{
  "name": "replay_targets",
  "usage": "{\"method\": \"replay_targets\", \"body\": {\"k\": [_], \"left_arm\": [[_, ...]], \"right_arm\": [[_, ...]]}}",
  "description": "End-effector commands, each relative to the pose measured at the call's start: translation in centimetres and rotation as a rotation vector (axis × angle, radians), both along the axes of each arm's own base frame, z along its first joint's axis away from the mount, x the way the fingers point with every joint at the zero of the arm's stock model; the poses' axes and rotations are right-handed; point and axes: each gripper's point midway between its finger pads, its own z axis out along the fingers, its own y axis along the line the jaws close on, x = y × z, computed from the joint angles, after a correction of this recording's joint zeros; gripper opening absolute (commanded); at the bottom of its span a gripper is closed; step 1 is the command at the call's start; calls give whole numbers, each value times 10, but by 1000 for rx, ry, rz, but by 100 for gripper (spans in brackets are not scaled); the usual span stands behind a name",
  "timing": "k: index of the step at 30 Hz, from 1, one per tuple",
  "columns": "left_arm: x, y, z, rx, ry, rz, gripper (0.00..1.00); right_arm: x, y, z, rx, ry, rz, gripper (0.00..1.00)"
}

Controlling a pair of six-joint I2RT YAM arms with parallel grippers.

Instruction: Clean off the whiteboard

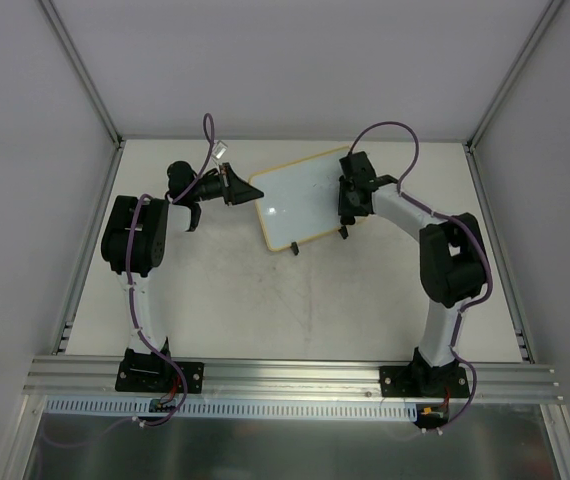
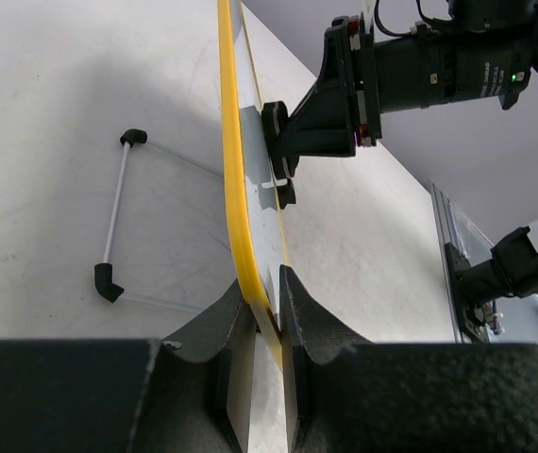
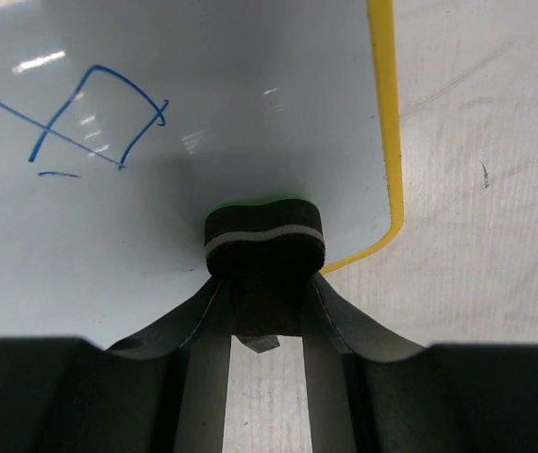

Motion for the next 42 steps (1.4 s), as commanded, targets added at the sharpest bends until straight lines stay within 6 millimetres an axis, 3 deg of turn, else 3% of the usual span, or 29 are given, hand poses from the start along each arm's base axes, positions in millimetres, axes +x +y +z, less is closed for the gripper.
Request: {"method": "replay_targets", "body": {"k": [1, 9, 17, 29, 37, 42], "left_arm": [[-16, -7, 23, 18, -196, -90, 0], [-16, -7, 24, 18, -196, -90, 0], [-16, -7, 24, 19, -196, -90, 0], [-16, -7, 23, 20, -194, -91, 0], [-15, -7, 24, 20, -196, -91, 0], [-15, -7, 25, 19, -197, -90, 0]], "right_arm": [[22, -13, 17, 63, -69, -30, 0], [30, -37, 29, 72, -92, -67, 0], [43, -28, 41, 105, -117, -37, 0], [56, 20, 50, 106, -156, 57, 0], [41, 64, 35, 92, -134, 141, 0], [27, 99, 36, 104, -146, 214, 0]]}}
